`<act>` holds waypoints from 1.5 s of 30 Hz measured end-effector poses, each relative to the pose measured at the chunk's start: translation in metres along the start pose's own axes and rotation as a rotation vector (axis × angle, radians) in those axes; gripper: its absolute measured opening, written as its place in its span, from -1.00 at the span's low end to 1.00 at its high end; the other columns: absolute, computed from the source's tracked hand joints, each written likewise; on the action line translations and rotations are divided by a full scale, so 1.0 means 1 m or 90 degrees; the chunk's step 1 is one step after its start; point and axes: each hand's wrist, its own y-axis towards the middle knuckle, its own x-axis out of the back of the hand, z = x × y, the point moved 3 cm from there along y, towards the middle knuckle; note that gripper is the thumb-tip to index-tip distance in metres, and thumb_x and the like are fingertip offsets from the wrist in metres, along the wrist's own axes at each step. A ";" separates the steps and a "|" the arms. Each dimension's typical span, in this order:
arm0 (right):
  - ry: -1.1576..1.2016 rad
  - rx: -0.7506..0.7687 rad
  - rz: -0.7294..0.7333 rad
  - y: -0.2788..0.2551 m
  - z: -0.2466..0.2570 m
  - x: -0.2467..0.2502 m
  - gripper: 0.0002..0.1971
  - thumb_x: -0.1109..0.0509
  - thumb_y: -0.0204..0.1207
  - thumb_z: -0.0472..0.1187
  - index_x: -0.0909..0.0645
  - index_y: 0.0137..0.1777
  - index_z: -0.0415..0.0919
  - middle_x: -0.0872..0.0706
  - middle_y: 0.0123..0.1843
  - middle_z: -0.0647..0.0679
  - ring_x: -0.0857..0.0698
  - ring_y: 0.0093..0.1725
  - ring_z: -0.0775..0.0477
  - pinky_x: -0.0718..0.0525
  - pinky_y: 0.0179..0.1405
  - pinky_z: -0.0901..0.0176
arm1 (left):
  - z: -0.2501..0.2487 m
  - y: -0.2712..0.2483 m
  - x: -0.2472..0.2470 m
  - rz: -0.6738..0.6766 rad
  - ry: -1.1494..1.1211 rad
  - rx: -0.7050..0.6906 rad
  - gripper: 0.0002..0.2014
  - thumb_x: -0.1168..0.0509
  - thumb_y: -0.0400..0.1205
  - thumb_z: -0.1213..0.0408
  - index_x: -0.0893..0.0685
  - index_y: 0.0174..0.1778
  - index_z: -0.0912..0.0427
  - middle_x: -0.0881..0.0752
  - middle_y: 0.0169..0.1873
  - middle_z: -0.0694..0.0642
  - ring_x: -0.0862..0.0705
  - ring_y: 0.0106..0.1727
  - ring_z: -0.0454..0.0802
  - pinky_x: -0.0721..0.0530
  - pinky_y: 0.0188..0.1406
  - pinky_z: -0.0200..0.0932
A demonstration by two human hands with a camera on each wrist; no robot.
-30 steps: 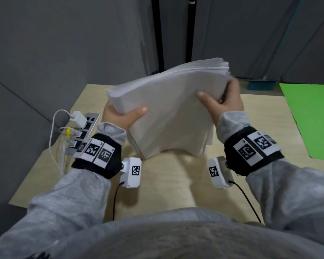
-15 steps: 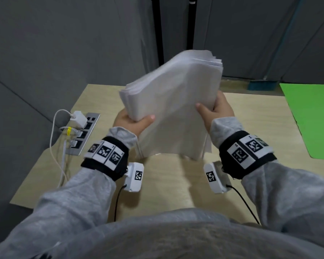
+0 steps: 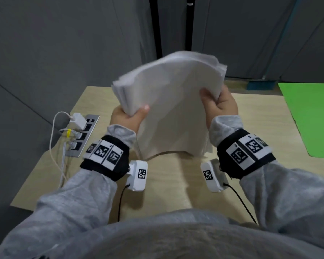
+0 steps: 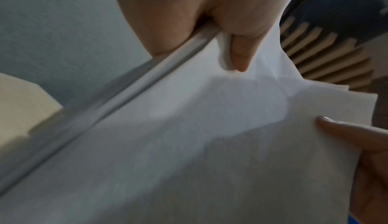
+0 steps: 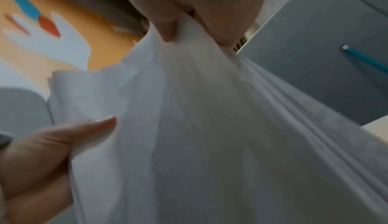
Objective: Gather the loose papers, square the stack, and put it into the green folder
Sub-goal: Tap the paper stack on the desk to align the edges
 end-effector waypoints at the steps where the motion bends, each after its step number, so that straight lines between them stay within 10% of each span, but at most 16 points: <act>1: 0.048 0.027 -0.013 0.001 0.005 0.002 -0.79 -0.39 0.53 -0.12 -0.57 -0.04 0.30 -0.73 -0.13 0.20 -0.74 -0.05 0.03 -0.76 0.01 -0.03 | -0.004 0.003 0.004 -0.026 -0.022 -0.021 -0.80 -0.47 0.49 0.14 -0.52 -0.25 -0.04 -0.63 -0.35 -0.14 -0.63 -0.31 -0.22 -0.55 -0.46 -0.42; 8: -0.041 -0.084 0.093 0.005 -0.025 0.009 -0.63 -0.50 0.45 -0.21 -0.52 0.23 -0.04 -0.74 -0.01 0.09 -0.74 0.00 0.06 -0.73 0.17 -0.04 | 0.006 -0.004 0.002 0.079 0.009 -0.028 -0.84 -0.51 0.45 0.33 -0.64 -0.22 0.08 -0.71 -0.46 -0.23 -0.68 -0.43 -0.43 -0.56 -0.49 -0.59; 13: 0.047 0.024 0.005 0.000 0.001 0.005 -0.81 -0.36 0.57 -0.16 -0.61 0.03 0.22 -0.72 -0.19 0.25 -0.71 -0.16 0.25 -0.74 -0.05 0.15 | -0.012 -0.005 0.009 -0.073 -0.054 -0.040 -0.73 -0.48 0.47 0.15 -0.47 -0.33 -0.04 -0.58 -0.38 -0.14 -0.57 -0.37 -0.30 -0.51 -0.63 -0.58; 20: -0.037 -0.062 0.064 -0.001 -0.013 0.009 -0.65 -0.45 0.50 -0.16 -0.52 0.27 0.05 -0.68 -0.09 0.22 -0.69 -0.07 0.16 -0.71 0.11 0.03 | 0.017 -0.008 -0.005 0.100 0.055 0.023 -0.73 -0.54 0.42 0.25 -0.62 -0.04 0.07 -0.71 -0.20 -0.06 -0.72 -0.08 -0.03 -0.60 -0.24 -0.38; 26: 0.089 0.007 -0.010 0.002 0.005 0.010 -0.79 -0.40 0.54 -0.21 -0.57 0.02 0.17 -0.74 -0.11 0.17 -0.74 -0.12 0.20 -0.76 -0.05 0.14 | -0.003 -0.003 0.002 0.005 -0.009 -0.011 -0.74 -0.49 0.46 0.15 -0.48 -0.25 -0.05 -0.61 -0.33 -0.17 -0.59 -0.31 -0.29 -0.57 -0.54 -0.50; 33: -0.004 -0.077 0.065 0.004 -0.015 0.010 -0.47 -0.51 0.43 -0.11 -0.42 0.38 0.01 -0.72 0.12 0.06 -0.74 0.08 0.05 -0.74 0.15 -0.05 | 0.021 -0.003 -0.009 0.051 0.087 0.079 -0.83 -0.48 0.49 0.24 -0.60 -0.22 0.18 -0.70 -0.27 0.11 -0.64 -0.22 0.08 -0.52 -0.13 -0.21; 37: -0.030 -0.029 -0.037 0.018 -0.013 0.022 -0.18 -0.60 0.32 -0.10 -0.25 0.52 -0.08 -0.53 0.39 -0.04 -0.62 0.27 0.03 -0.64 0.32 0.02 | -0.004 0.015 0.002 0.029 0.259 -0.011 -0.75 -0.33 0.60 0.15 -0.56 -0.30 0.23 -0.60 -0.42 0.14 -0.52 -0.43 0.04 -0.43 -0.46 -0.32; 40: -0.214 0.113 -0.074 0.021 0.003 0.029 -0.07 -0.62 0.26 -0.05 -0.21 0.58 -0.16 -0.37 0.51 -0.05 -0.42 0.47 0.02 -0.39 0.53 0.12 | -0.032 0.018 0.006 0.089 0.442 -0.219 -0.86 -0.20 0.66 0.36 -0.62 -0.19 0.16 -0.66 -0.25 0.21 -0.62 -0.20 0.11 -0.46 -0.18 -0.25; 43: -0.352 0.207 0.091 0.017 0.021 0.016 -0.32 -0.53 0.30 -0.17 -0.43 0.45 0.01 -0.54 0.43 0.04 -0.51 0.42 0.05 -0.44 0.47 0.15 | -0.044 0.012 -0.004 0.242 0.645 -0.326 -0.75 -0.12 0.68 0.39 -0.62 0.21 0.25 -0.67 0.15 0.29 -0.63 0.19 0.18 -0.47 0.21 -0.05; 45: -0.299 0.165 0.202 0.012 0.020 0.006 -0.58 -0.45 0.33 -0.19 -0.63 0.20 0.14 -0.75 0.15 0.13 -0.69 0.18 0.12 -0.63 0.25 0.16 | -0.046 0.015 -0.012 0.265 0.675 -0.411 -0.79 -0.17 0.64 0.33 -0.65 0.08 0.03 -0.72 -0.03 0.08 -0.66 0.03 0.12 -0.56 0.05 -0.10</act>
